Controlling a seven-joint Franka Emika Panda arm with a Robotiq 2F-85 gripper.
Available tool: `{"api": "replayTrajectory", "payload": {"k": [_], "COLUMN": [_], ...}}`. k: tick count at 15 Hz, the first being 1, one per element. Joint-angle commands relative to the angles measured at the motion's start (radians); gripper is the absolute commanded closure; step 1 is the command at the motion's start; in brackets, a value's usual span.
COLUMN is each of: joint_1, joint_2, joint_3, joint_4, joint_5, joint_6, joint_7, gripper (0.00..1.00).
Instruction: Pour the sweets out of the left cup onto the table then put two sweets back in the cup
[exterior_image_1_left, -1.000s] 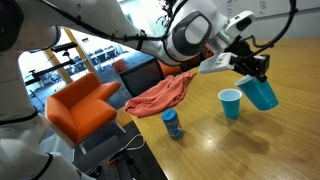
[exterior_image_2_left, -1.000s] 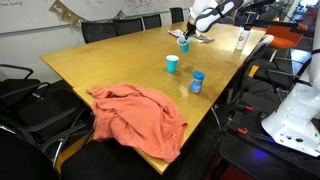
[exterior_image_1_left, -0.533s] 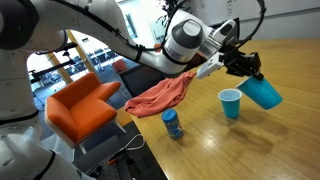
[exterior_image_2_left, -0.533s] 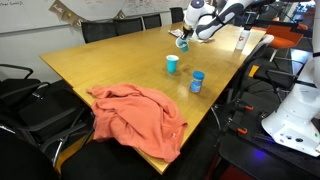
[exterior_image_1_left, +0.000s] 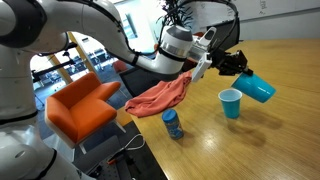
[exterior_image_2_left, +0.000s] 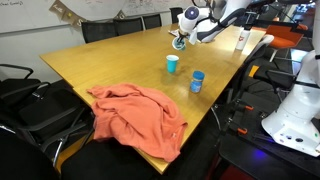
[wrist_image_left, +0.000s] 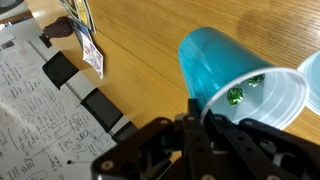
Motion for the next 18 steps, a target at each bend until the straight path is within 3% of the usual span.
{"api": "replayTrajectory", "payload": {"k": [1,4,5,9,14,18], "joint_1": [0.071,0.090,-0.022,-0.162,-0.295,-0.338], "joint_2": [0.013,0.014,-0.022,-0.032,-0.023,-0.008], "joint_3": [-0.055,-0.073,0.063,0.214,0.326,0.366], "joint_4": [-0.002,-0.013,-0.011,-0.028,-0.041,-0.052], "joint_5": [-0.140,-0.216,-0.298,-0.397,-0.421,-0.420], "joint_6": [-0.059,-0.099,-0.166,-0.322,-0.438,-0.524], "joint_7": [0.113,0.172,0.200,0.227,0.199,0.172], "gripper": [0.99,0.99,0.99,0.99,0.99,0.99]}}
